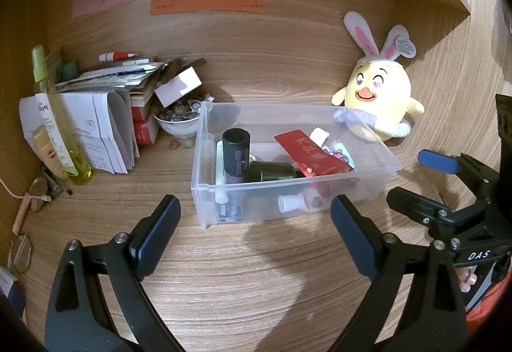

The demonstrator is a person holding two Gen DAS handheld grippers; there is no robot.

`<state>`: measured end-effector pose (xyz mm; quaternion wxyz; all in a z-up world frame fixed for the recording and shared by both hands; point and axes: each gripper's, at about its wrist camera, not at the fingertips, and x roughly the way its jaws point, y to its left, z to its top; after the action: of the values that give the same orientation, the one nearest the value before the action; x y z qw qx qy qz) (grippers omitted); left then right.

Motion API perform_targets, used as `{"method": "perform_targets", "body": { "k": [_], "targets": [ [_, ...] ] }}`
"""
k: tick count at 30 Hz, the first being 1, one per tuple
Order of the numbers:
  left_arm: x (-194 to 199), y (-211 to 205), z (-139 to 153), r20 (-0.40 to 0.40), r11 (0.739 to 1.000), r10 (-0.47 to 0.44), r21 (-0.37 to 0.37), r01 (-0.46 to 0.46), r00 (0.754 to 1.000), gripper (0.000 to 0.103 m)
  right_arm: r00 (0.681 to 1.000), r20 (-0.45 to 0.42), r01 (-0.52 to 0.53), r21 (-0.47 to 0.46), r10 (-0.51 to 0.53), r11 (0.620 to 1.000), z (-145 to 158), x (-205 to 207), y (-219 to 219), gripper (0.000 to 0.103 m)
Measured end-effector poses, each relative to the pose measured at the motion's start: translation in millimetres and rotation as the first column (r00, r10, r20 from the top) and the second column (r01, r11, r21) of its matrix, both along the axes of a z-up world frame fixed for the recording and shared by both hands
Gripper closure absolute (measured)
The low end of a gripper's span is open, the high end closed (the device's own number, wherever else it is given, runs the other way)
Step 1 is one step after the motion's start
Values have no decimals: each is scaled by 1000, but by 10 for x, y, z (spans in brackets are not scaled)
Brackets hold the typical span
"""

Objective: Organize objects

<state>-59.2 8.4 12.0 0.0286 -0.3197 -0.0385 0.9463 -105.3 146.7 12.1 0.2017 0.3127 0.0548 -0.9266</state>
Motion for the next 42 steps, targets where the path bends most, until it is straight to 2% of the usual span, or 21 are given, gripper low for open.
{"method": "perform_targets", "body": {
  "k": [42],
  "targets": [
    [-14,58,15,-16,1000,-15,-24,15,1000,7,1000,23,-6,-20,7,1000,-52,-21,-26,1]
  ]
}}
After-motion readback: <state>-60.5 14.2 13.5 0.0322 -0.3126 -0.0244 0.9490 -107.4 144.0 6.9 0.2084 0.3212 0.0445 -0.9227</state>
